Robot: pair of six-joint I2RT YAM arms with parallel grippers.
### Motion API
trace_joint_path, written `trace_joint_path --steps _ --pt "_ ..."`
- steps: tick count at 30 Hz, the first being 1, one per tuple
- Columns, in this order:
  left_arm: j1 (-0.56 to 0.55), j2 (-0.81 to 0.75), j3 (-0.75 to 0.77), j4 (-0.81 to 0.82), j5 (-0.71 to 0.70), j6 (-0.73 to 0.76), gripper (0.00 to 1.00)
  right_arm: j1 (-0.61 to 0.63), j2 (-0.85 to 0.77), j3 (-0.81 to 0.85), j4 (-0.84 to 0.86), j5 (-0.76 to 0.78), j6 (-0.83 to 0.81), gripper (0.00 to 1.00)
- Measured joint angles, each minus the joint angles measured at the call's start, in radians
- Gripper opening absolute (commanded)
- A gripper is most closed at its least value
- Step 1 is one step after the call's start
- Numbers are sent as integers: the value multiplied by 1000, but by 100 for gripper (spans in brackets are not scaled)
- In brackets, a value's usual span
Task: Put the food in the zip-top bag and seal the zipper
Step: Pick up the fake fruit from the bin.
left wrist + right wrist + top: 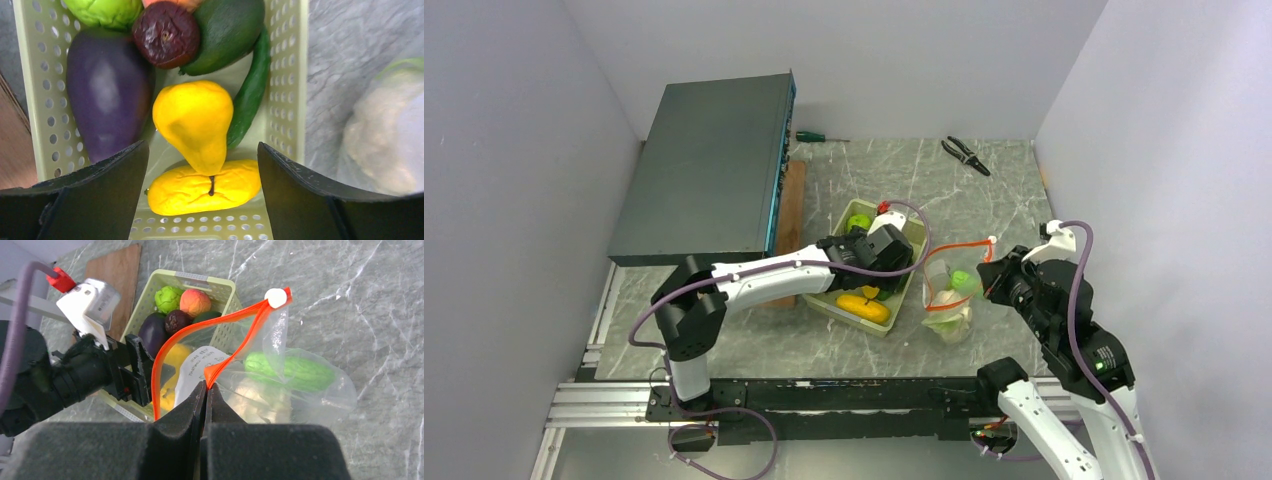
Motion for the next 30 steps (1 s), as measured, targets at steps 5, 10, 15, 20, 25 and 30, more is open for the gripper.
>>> trace_joint_path --steps 5,10,15,20,25,30 --pt "4 11 -31 12 -2 0 90 0 1 2 -1 -3 5 0" --pt "5 42 -31 36 -20 0 89 0 5 2 -1 -25 11 0" --pt "6 107 -31 45 -22 1 85 0 27 16 -4 -26 11 0" --pt "8 142 -31 56 -23 3 82 0 32 26 -9 -26 11 0" --pt "8 150 -31 64 -21 4 67 0 36 26 -9 -37 11 0" --pt "8 154 -31 87 -12 11 47 0 49 26 -9 -48 11 0"
